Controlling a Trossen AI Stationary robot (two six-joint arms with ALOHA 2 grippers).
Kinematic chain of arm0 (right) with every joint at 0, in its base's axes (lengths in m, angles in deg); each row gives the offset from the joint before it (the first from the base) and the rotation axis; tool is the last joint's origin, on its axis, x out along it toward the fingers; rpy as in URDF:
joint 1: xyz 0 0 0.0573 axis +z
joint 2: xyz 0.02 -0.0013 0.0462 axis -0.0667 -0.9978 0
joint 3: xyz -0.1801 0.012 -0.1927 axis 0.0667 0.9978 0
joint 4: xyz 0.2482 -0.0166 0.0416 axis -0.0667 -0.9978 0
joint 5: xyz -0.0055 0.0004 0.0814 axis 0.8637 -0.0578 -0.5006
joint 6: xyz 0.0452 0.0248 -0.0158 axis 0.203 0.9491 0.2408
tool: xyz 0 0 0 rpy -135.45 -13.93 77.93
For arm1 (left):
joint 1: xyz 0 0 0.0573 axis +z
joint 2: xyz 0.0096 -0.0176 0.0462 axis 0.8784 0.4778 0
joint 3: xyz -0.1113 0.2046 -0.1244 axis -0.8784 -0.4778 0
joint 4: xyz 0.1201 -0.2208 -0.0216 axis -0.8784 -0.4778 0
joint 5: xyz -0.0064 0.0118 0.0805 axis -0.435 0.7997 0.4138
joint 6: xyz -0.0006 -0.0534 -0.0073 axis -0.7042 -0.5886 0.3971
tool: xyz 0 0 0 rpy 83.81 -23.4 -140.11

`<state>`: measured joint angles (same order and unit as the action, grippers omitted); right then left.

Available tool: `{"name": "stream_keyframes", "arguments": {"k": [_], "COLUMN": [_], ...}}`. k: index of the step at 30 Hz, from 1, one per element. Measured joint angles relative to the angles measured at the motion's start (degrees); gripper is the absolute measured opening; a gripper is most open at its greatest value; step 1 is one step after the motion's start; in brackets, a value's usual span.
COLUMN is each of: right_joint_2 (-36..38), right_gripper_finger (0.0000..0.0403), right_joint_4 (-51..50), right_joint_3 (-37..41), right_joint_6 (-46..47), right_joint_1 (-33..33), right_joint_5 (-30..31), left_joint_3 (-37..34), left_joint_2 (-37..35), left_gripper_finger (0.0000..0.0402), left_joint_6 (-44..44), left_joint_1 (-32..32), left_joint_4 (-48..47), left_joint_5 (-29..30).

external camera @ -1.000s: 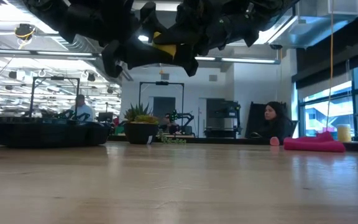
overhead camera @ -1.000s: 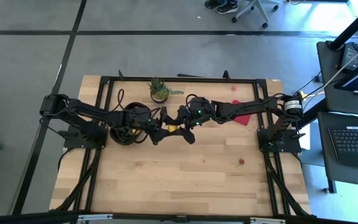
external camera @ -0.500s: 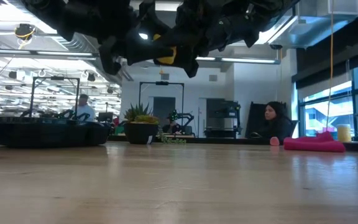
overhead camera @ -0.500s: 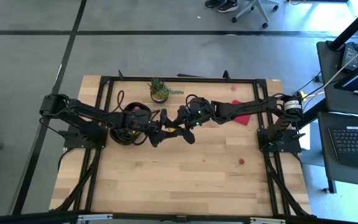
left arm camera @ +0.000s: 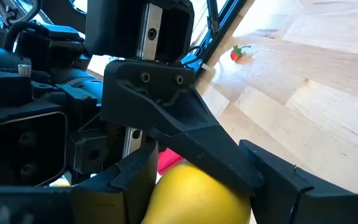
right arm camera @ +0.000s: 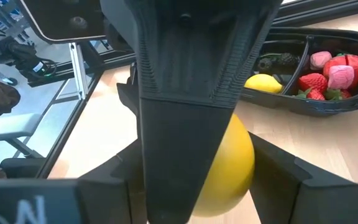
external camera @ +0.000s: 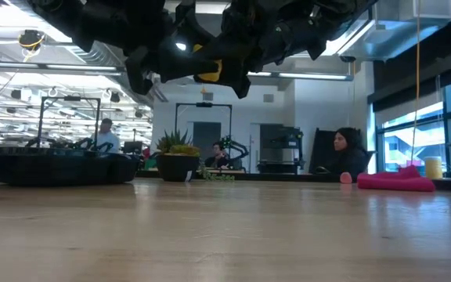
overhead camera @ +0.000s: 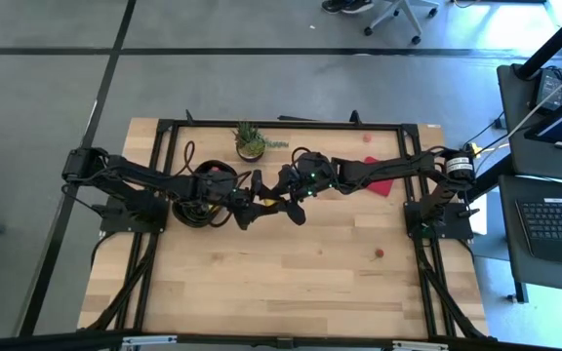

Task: Pick and placing Produce into tupperware
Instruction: Put the yellow lemon into the black container

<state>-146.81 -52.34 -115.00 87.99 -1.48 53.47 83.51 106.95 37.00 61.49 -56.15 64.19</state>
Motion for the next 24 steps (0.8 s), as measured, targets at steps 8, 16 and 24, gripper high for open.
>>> {"name": "stream_keyframes", "arguments": {"k": [8, 16, 24], "right_joint_2": [0.00, 0.00, -0.04], "right_gripper_finger": [0.0205, 0.0205, 0.0205], "right_joint_4": [0.35, 0.28, 0.15], "right_joint_3": [0.00, 0.00, 0.00], "right_joint_6": [-0.05, -0.09, -0.22], "right_joint_1": [0.00, 0.00, 0.07], "right_joint_5": [0.26, -0.18, -0.35], "left_joint_3": [0.03, 0.03, 0.03], "left_joint_2": [0.00, 0.00, 0.55], "left_gripper_finger": [0.0231, 0.0210, 0.0211], "left_joint_6": [-0.28, -0.30, -0.30], "left_joint_1": [0.00, -0.04, -0.42], "left_joint_4": [-0.26, -0.35, -0.04], "left_joint_5": [2.40, 1.92, 1.97]}}
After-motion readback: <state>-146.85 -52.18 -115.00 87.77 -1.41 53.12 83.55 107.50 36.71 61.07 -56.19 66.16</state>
